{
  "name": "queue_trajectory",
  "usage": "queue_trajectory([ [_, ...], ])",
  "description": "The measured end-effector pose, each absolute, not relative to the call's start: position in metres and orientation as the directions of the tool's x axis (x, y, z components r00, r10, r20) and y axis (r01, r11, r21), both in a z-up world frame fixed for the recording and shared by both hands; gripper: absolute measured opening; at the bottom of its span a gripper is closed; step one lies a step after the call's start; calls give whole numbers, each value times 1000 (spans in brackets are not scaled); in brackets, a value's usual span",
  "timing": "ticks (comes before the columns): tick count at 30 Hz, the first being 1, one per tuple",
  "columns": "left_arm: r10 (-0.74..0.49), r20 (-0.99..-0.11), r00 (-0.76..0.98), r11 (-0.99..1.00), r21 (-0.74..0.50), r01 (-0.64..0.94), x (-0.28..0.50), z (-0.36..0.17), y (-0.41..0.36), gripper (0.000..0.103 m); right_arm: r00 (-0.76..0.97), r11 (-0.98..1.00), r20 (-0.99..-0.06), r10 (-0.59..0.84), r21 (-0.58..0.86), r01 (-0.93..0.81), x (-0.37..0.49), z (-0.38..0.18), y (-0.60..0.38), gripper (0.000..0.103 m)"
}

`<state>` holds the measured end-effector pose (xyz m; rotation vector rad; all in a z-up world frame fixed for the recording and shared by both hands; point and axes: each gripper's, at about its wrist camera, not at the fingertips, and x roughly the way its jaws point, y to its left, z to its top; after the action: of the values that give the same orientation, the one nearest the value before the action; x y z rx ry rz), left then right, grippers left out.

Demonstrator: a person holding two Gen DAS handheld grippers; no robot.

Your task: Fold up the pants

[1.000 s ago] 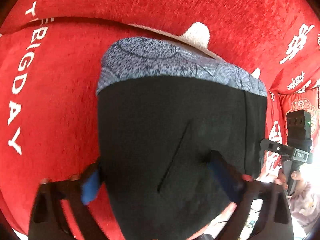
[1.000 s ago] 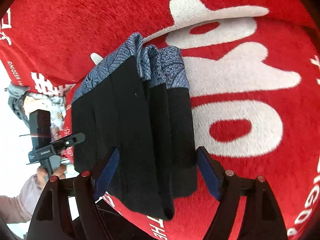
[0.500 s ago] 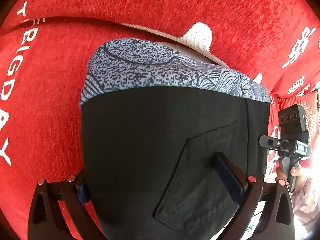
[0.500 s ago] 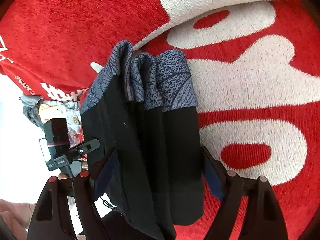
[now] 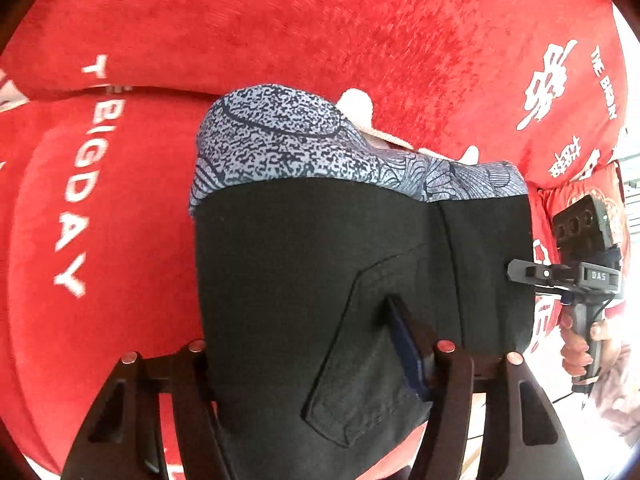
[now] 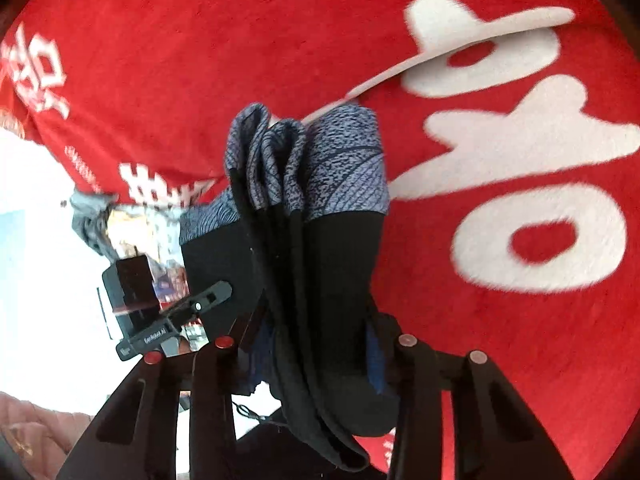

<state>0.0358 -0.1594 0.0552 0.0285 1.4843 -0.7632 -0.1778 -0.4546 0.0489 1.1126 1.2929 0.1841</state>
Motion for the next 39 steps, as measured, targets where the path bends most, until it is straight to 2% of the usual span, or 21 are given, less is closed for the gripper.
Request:
queue_trajectory([
  [6, -394, -915, -84, 800, -386, 458, 34, 69, -103, 65, 338, 469, -628, 701, 763, 444, -182, 58, -401, 43],
  [11, -323, -942, -88, 842, -328, 427, 33, 47, -67, 65, 302, 459, -623, 722, 757, 465, -183, 38, -368, 43],
  [12, -312, -946, -85, 851, -318, 418, 34, 39, -60, 65, 285, 468, -631, 721, 747, 472, -182, 31, -362, 43],
  [14, -313, -946, -80, 863, -318, 393, 32, 25, -52, 77, 255, 500, -658, 708, 723, 477, -180, 24, -353, 43],
  [16, -320, -946, -61, 868, -318, 380, 35, 22, -45, 80, 232, 537, -698, 677, 685, 493, -180, 19, -351, 43],
  [23, -273, -962, 14, 875, -242, 420, 45, 41, -43, 80, 195, 565, -756, 625, 610, 555, -185, 18, -360, 44],
  [30, -204, -976, 81, 884, -148, 443, 38, 63, -41, 80, 144, 665, -851, 505, 490, 564, -182, 39, -356, 45],
  [36, -177, -982, 68, 859, -121, 498, 12, 79, -58, 81, 118, 705, -896, 428, 413, 576, -189, 61, -346, 66],
  [37, -162, -985, 64, 860, -109, 499, 7, 80, -60, 89, 112, 713, -901, 419, 403, 574, -187, 64, -341, 72],
  [39, -126, -990, 64, 860, -77, 504, -3, 83, -64, 91, 104, 734, -911, 399, 386, 559, -187, 76, -331, 80],
])
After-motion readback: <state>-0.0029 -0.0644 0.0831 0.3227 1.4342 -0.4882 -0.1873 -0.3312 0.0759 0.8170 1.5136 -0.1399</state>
